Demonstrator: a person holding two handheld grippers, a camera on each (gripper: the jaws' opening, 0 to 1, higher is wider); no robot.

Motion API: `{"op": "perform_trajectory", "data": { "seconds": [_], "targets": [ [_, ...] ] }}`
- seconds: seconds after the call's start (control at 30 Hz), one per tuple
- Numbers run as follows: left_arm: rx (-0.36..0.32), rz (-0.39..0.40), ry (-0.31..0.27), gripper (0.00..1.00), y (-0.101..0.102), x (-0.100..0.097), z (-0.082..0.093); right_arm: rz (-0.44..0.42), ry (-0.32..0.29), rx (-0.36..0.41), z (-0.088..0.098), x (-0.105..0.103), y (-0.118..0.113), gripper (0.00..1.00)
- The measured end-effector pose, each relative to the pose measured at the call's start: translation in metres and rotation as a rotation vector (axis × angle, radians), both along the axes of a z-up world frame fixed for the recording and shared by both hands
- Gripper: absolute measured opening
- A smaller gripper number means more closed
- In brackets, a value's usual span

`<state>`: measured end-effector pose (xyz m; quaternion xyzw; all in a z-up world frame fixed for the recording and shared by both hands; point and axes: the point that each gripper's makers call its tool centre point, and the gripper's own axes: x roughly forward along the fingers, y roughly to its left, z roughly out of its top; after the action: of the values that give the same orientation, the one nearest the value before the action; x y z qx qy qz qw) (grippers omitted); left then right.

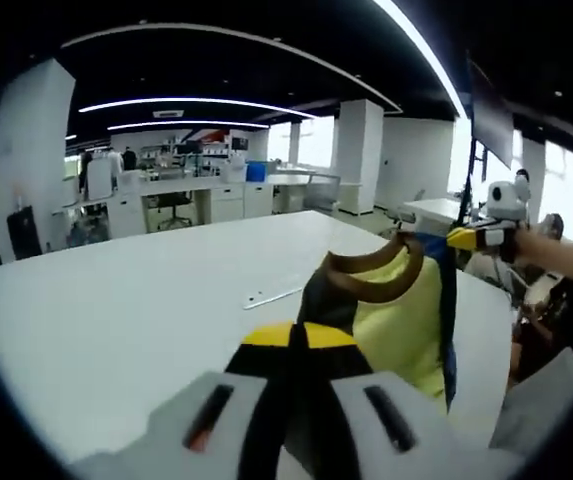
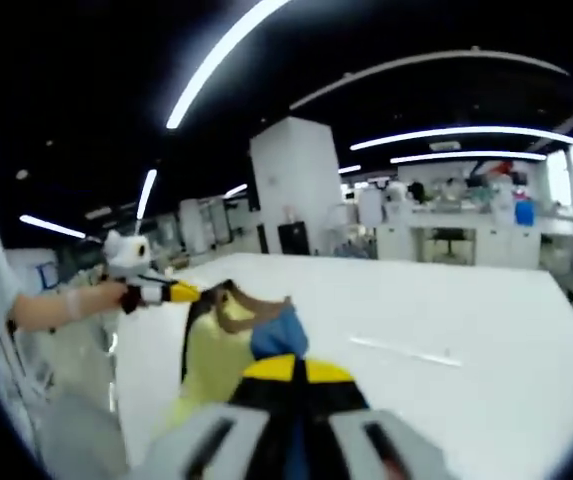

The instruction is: Fold the garment on the visible template until the final outline fits inside the template.

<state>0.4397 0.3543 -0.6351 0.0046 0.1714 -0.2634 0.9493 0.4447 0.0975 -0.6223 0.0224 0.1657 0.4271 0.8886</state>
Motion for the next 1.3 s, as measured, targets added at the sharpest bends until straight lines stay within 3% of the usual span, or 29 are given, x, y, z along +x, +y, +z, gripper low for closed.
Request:
{"op": "perform_trajectory", "data": {
  "seconds": [0.4, 0.7, 0.9, 1.03, 1.13, 1.3],
  "targets": [
    [0.057, 0.026, 0.096, 0.00, -0.002, 0.058, -0.070, -0.040, 0.155, -0.097, -0.083, 0.066, 0.009, 0.00],
    [0.051, 0.067, 0.166, 0.00, 0.002, 0.092, -0.119, -0.047, 0.214, -0.153, -0.131, 0.098, 0.016, 0.00],
    [0.061, 0.098, 0.215, 0.00, 0.002, 0.100, -0.148, -0.054, 0.246, -0.228, -0.158, 0.105, 0.016, 0.00],
    [0.068, 0.129, 0.246, 0.00, -0.002, 0.096, -0.161, -0.064, 0.282, -0.239, -0.176, 0.120, 0.021, 0.00],
    [0.086, 0.131, 0.267, 0.00, 0.005, 0.103, -0.178, -0.059, 0.287, -0.251, -0.182, 0.122, 0.025, 0.00],
    [0.082, 0.147, 0.280, 0.00, 0.005, 0.102, -0.186, -0.067, 0.304, -0.258, -0.193, 0.125, 0.024, 0.00]
  ]
}}
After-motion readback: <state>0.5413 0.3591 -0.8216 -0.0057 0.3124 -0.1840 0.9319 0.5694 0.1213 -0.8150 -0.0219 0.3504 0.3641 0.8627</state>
